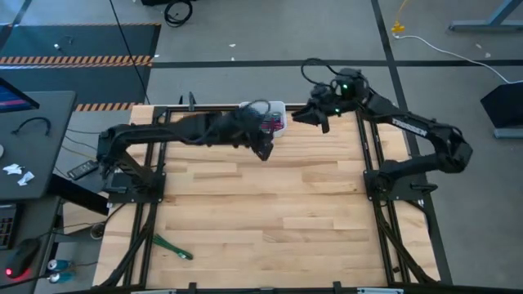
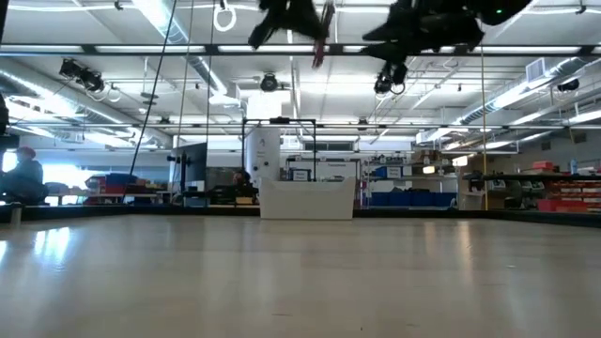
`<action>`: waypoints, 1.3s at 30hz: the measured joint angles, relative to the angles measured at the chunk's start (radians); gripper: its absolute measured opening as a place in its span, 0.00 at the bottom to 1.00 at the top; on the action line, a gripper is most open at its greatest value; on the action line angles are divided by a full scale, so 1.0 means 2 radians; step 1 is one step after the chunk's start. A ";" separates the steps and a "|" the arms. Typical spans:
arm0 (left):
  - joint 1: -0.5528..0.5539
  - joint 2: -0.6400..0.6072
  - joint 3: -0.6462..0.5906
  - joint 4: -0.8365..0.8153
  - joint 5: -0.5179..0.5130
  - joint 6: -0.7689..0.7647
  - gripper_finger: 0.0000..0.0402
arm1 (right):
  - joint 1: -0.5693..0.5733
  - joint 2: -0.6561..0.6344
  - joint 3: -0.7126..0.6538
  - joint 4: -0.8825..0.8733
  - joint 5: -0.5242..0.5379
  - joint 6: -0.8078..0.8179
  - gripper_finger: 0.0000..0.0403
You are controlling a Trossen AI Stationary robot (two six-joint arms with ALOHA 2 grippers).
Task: Pick and place USB-C Cables
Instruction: Put the pink charger cable into the white bin
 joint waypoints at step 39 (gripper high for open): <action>0.054 -0.029 0.121 -0.303 0.023 0.099 0.46 | 0.042 0.133 0.141 0.195 0.063 0.037 0.05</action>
